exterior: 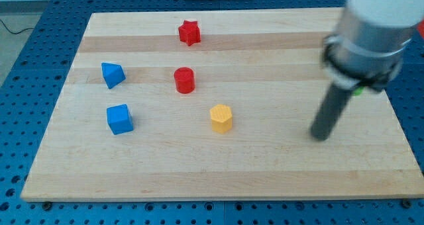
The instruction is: Move yellow hexagon into group of blocks
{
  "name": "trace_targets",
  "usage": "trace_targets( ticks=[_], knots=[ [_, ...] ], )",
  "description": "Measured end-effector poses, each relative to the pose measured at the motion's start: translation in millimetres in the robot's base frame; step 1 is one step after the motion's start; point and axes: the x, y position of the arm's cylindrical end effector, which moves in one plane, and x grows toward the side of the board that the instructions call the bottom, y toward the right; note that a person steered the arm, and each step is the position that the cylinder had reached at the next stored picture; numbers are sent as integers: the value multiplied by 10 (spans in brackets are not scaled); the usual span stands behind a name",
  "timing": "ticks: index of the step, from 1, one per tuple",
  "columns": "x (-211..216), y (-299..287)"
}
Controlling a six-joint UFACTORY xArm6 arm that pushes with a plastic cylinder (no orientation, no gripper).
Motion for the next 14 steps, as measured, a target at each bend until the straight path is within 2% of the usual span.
trace_targets(
  ticks=[1, 2, 3, 4, 6, 7, 8, 9, 10, 12, 13, 14],
  knots=[
    [360, -1044],
    [210, -2079],
    [-63, -2117],
    [-166, -1505],
    [-873, -262],
    [-568, -548],
    [-365, -1388],
    [-434, -2252],
    [-752, -2023],
    [-1005, 69],
    [-1047, 219],
    [-981, -512]
  ],
)
